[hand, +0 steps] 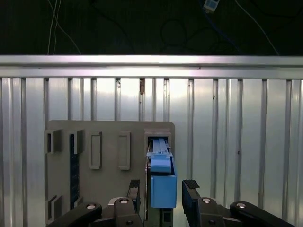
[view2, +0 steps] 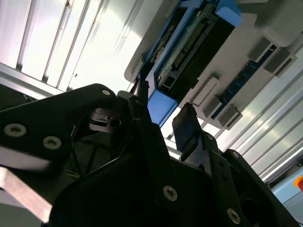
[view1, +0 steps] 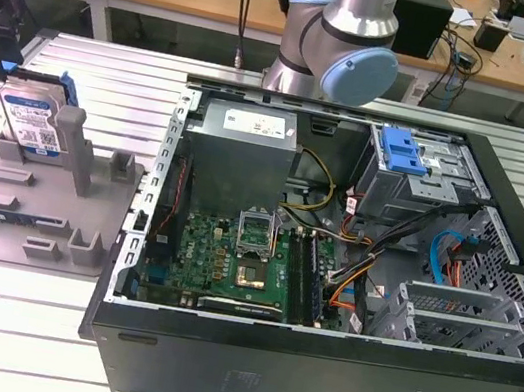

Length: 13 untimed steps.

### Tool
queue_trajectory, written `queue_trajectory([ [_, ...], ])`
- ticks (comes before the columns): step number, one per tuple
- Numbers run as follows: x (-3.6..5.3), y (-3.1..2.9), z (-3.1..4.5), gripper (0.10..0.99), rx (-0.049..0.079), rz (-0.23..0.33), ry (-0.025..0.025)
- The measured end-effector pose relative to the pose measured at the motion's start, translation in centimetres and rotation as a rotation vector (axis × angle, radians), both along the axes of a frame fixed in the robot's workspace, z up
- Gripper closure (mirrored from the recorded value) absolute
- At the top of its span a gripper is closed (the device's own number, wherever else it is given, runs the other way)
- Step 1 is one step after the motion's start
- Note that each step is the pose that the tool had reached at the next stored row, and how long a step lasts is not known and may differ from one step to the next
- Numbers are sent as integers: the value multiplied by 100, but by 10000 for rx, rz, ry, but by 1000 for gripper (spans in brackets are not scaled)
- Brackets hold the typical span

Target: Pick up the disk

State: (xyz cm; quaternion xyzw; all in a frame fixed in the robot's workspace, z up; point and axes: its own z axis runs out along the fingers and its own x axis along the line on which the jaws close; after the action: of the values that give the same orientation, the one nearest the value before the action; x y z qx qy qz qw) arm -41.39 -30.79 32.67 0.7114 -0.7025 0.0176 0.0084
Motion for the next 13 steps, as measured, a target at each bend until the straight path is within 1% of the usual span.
queue_trajectory([
  [6, -1, -2, -5, 604, 0, 0, -2],
  [13, -1, -6, -39, 604, 0, 0, -2],
])
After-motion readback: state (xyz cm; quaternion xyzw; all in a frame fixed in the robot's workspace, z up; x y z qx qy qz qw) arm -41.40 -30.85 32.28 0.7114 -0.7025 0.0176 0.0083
